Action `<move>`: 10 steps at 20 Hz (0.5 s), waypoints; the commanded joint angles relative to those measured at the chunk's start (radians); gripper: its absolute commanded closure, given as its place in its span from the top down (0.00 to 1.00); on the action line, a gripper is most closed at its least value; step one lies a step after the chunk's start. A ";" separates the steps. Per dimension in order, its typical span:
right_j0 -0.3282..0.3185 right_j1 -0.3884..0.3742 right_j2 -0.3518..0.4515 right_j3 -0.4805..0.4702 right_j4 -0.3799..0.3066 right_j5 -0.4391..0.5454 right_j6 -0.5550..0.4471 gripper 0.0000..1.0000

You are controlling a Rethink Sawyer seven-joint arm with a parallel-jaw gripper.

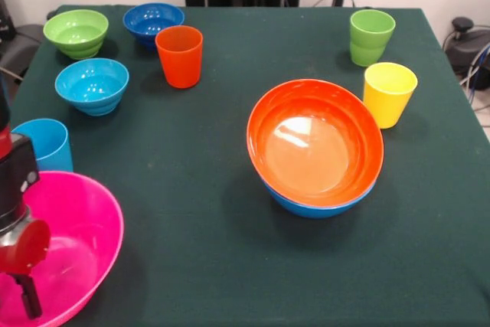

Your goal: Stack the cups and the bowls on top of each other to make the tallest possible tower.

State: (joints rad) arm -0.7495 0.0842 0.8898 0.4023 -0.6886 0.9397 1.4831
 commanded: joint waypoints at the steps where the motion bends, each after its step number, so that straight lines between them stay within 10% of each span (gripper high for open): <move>1: 0.017 0.001 -0.031 -0.080 -0.136 0.172 -0.199 1.00; 10: -0.023 0.009 0.036 -0.134 -0.180 0.242 -0.220 1.00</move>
State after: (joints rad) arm -0.7584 0.0841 0.8878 0.3455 -0.7374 1.0292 1.4825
